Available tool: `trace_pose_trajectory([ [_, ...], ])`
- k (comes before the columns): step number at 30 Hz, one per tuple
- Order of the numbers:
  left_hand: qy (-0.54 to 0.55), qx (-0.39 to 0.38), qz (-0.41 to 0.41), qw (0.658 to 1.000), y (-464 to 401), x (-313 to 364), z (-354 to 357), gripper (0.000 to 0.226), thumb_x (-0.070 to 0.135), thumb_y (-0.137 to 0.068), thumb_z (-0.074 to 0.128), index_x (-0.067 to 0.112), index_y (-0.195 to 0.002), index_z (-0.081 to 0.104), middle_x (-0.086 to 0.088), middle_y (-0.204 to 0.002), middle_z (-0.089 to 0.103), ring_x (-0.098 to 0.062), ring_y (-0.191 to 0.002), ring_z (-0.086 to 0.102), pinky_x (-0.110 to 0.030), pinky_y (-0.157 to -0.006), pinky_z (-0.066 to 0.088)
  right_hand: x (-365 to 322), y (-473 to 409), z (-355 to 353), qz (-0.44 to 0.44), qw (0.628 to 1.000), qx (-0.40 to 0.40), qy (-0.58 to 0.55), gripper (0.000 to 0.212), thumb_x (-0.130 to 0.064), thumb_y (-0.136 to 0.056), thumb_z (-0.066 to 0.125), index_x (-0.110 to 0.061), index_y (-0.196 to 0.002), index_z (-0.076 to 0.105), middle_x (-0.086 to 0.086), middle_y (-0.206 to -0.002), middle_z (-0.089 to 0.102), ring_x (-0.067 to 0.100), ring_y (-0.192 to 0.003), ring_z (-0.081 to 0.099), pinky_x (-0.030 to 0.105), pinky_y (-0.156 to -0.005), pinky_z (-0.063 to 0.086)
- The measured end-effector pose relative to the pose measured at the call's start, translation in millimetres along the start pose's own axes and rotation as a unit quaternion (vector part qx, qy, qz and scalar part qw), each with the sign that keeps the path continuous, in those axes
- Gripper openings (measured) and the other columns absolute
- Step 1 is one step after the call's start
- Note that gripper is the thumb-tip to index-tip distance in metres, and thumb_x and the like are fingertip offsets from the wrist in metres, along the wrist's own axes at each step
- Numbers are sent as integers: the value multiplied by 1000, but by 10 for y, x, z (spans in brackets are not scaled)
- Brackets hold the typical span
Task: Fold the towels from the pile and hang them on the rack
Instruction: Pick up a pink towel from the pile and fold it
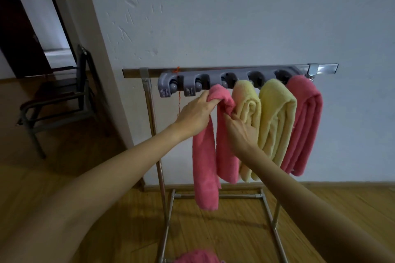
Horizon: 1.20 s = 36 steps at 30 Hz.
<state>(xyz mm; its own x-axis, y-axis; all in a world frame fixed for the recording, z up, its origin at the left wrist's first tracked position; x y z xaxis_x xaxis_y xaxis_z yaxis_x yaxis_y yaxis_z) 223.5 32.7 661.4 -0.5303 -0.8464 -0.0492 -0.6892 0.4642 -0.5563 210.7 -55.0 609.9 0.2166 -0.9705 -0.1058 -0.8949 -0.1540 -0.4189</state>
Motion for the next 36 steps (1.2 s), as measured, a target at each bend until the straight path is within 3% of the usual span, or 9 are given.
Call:
trace_pose_trajectory([
  [5, 21, 69, 29, 997, 223, -44, -21, 58, 0, -82, 60, 17, -135, 47, -14, -113, 47, -26, -84, 56, -35, -62, 55, 61, -8, 189, -40, 999, -4, -13, 61, -7, -94, 44, -23, -149, 22, 4, -140, 44, 30, -82, 66, 34, -49, 43],
  [9, 93, 117, 23, 989, 403, -80, 53, 59, 5, -83, 65, 20, -129, 32, -13, -109, 51, -24, -78, 59, -32, -58, 54, -17, 83, 134, -94, 995, 32, -34, 70, -10, -94, 38, -34, -151, 5, 7, -153, 27, 31, -79, 65, 36, -48, 50],
  [12, 253, 140, -96, 952, 457, -282, 177, 59, 11, -82, 70, 9, -124, 27, -8, -104, 54, -23, -79, 62, -39, -64, 55, -49, 134, 156, -128, 990, 46, -27, 55, -18, -95, 34, -35, -147, 27, 5, -154, 25, 30, -99, 63, 34, -51, 51],
  [14, 295, 133, -152, 934, 454, -370, 293, 71, 15, -79, 74, 5, -130, 25, -4, -101, 52, -18, -75, 61, -37, -65, 54, 2, 103, 224, -110, 994, 27, -7, 42, -18, -97, 39, -29, -137, 46, 3, -150, 32, 31, -101, 63, 35, -57, 53],
  [17, 263, 80, -197, 941, 434, -431, 472, 75, 28, -75, 76, 9, -132, 32, -6, -103, 52, -16, -74, 59, -30, -63, 51, 54, 67, 247, -88, 996, 1, -5, 34, -16, -97, 42, -23, -128, 55, 2, -143, 42, 30, -94, 64, 34, -59, 49],
  [20, 214, 11, -231, 949, 452, -511, 632, 29, 25, -78, 69, 6, -98, 61, -9, -91, 60, -26, -75, 62, -32, -61, 47, 86, 52, 254, -82, 997, -2, 7, 35, -13, -97, 40, -20, -126, 57, -1, -142, 43, 28, -95, 64, 30, -57, 43],
  [22, 233, 33, -240, 942, 461, -567, 585, 8, 10, -79, 64, 3, -80, 61, -8, -73, 61, -26, -65, 59, -31, -56, 43, 111, 45, 283, -76, 997, -8, 19, 35, -12, -97, 38, -18, -126, 57, -4, -143, 43, 27, -97, 64, 30, -58, 41],
  [27, 222, 131, -196, 946, 399, -592, 232, 17, 6, -76, 64, 11, -67, 50, -2, -65, 49, -17, -57, 44, -18, -51, 25, 96, 95, 380, -65, 997, -30, 31, 41, -5, -95, 35, -15, -131, 51, -4, -143, 44, 28, -98, 64, 31, -56, 37],
  [36, 218, 155, -146, 953, 329, -375, 91, 12, 8, -74, 67, 8, -74, 55, -1, -74, 51, -11, -62, 43, -11, -56, 33, -5, 170, 638, -60, 996, -55, 22, 41, 1, -91, 38, -12, -127, 52, -1, -137, 48, 29, -91, 64, 33, -56, 40],
])
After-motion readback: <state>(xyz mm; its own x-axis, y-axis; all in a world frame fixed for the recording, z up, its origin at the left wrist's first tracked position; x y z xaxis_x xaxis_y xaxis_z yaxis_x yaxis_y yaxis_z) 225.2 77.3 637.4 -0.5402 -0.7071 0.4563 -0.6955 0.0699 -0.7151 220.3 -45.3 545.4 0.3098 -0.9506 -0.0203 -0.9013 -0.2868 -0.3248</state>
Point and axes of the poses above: each hand's wrist, its own y-axis away from the middle knuckle, its own z-axis out of the palm, x = y × z, the point moved 10 cm from there along -y, towards the middle knuckle
